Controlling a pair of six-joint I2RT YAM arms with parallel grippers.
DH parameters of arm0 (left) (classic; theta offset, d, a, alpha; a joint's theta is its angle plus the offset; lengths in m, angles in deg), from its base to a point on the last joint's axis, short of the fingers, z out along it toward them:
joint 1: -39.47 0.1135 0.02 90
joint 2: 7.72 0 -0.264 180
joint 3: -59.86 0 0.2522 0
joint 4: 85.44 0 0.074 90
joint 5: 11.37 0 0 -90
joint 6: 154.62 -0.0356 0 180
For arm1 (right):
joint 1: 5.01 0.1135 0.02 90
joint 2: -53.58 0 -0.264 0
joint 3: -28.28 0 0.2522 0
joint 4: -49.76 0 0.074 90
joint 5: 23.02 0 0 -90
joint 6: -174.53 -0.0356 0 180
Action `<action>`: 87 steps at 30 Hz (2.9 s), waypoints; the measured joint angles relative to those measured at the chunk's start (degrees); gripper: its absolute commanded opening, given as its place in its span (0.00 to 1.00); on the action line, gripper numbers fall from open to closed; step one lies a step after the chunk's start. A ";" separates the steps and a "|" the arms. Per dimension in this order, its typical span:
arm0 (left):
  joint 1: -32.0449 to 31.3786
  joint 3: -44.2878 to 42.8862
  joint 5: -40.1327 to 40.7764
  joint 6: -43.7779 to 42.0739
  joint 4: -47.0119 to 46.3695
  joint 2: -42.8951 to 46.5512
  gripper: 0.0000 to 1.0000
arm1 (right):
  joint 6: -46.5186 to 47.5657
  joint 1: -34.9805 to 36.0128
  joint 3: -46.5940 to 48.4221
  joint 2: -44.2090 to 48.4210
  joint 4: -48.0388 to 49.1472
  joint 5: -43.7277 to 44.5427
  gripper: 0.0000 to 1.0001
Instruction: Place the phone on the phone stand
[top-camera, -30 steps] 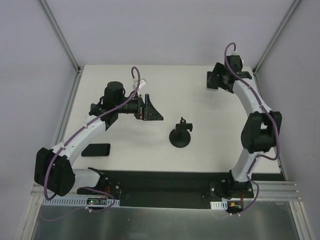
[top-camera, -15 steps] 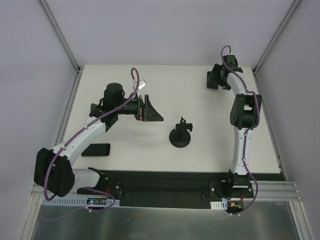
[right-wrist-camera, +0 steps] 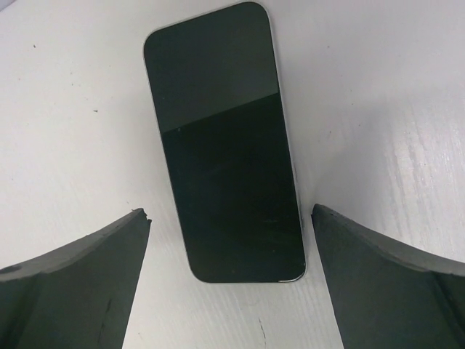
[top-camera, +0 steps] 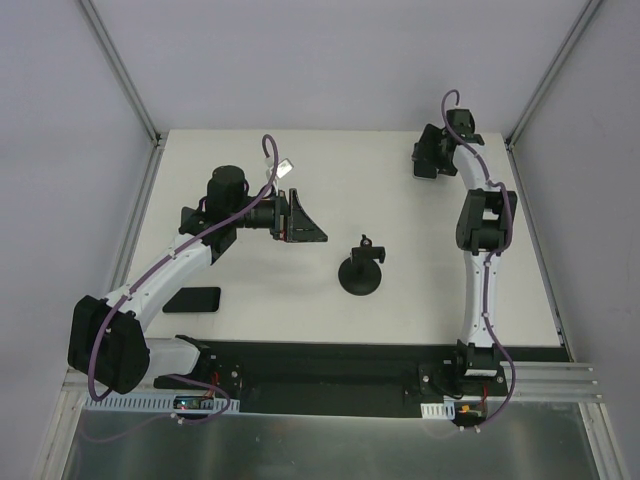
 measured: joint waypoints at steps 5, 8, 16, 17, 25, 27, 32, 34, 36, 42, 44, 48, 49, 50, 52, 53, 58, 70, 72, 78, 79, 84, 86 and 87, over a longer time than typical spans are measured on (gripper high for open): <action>0.00 0.00 -0.13 0.28 -0.24 -0.04 0.99 | -0.46 0.79 1.44 -0.46 -2.60 3.21 0.97; 0.00 0.02 -0.15 0.61 -0.28 -0.11 0.99 | -0.37 1.88 4.42 -1.73 -5.81 6.82 0.97; 0.00 0.39 -0.76 1.88 -2.10 -0.11 0.99 | 0.09 5.53 7.74 -3.10 -11.56 13.75 0.89; 0.00 0.55 -1.01 2.05 -2.38 -0.11 0.99 | 0.17 5.68 8.72 -3.58 -12.04 13.88 0.86; 0.00 1.03 -1.68 3.41 -3.76 -0.11 0.99 | 0.28 5.31 10.29 -4.37 -13.60 14.75 0.85; 0.00 1.03 -1.70 3.54 -3.80 -0.11 0.99 | 0.33 5.25 10.34 -4.39 -13.79 14.78 0.85; 0.00 1.03 -1.75 4.22 -4.52 -0.11 0.99 | 1.40 5.51 10.60 -4.39 -13.86 14.93 0.85; 0.00 1.03 -1.81 4.35 -4.79 -0.11 0.99 | 1.68 5.66 10.64 -4.39 -13.88 15.08 0.85; 0.00 1.05 -1.92 4.46 -4.94 -0.11 0.99 | 1.81 5.79 10.88 -4.46 -13.94 15.06 0.84; 0.00 1.36 -2.75 4.76 -5.18 -0.11 0.99 | 2.25 5.81 12.00 -4.72 -14.14 14.88 0.82; 0.00 1.44 -2.75 4.90 -5.46 -0.11 0.99 | 2.32 5.81 12.20 -4.92 -14.14 14.86 0.84; 0.00 1.53 -2.78 5.16 -6.19 -0.11 0.99 | 2.43 5.79 12.66 -5.46 -14.34 14.84 0.87; 0.00 1.55 -2.78 5.29 -6.29 -0.11 0.99 | 2.45 5.79 12.94 -5.68 -14.43 14.82 0.86; 0.00 1.55 -2.80 5.35 -6.27 -0.11 0.99 | 2.47 5.79 13.20 -5.90 -14.40 14.80 0.84; 0.00 1.55 -2.82 5.68 -6.36 -0.11 0.99 | 2.51 5.79 13.38 -6.08 -14.47 14.78 0.80; 0.00 1.55 -2.84 5.77 -6.51 -0.11 0.99 | 2.60 5.79 13.38 -6.10 -14.56 14.71 0.78; 0.00 1.57 -3.10 6.08 -6.80 -0.11 0.99 | 2.82 5.73 13.64 -6.16 -14.73 14.56 0.57; 0.00 1.81 -3.21 6.25 -7.54 -0.11 0.99 | 0.57 5.97 5.51 -2.16 -10.73 14.73 0.64; 0.00 1.88 -3.21 6.34 -7.52 -0.11 0.99 | -0.50 5.97 1.75 0.22 -11.04 14.21 0.68; 0.00 1.88 -3.21 6.38 -7.69 -0.11 0.99 | -2.29 6.01 -14.47 10.03 -10.97 11.15 0.75; 0.00 1.88 -3.21 6.38 -7.72 -0.11 0.99 | -2.40 6.08 -17.99 12.26 -10.86 10.67 0.75; 0.00 1.88 -3.21 6.38 -7.78 -0.11 0.99 | -3.52 6.49 -41.29 26.77 -6.64 8.07 0.86; 0.00 1.88 -3.19 6.38 -7.80 -0.11 0.99 | -3.61 6.62 -46.25 30.71 -6.45 7.15 0.91; 0.00 1.88 -3.19 6.40 -7.82 -0.11 0.99 | -3.69 6.64 -46.86 31.36 -6.43 7.02 0.96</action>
